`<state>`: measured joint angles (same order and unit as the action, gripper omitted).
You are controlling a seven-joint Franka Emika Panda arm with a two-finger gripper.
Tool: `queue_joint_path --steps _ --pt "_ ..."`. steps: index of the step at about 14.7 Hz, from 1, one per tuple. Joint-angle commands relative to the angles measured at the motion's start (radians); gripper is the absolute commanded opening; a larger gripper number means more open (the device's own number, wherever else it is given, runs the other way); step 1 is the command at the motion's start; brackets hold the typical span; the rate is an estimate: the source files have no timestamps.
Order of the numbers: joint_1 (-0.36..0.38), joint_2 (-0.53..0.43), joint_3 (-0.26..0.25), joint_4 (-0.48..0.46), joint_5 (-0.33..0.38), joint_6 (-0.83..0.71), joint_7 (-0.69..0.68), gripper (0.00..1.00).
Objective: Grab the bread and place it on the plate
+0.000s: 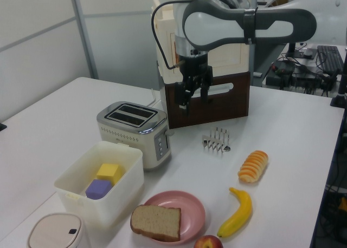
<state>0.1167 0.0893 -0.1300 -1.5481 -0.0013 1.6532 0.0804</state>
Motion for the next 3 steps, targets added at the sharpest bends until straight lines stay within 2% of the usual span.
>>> queue_joint_path --steps 1,3 --pt "-0.002 -0.006 0.007 -0.012 0.017 -0.013 -0.034 1.00" --pt "0.014 -0.002 0.000 -0.012 0.014 -0.026 -0.037 1.00"
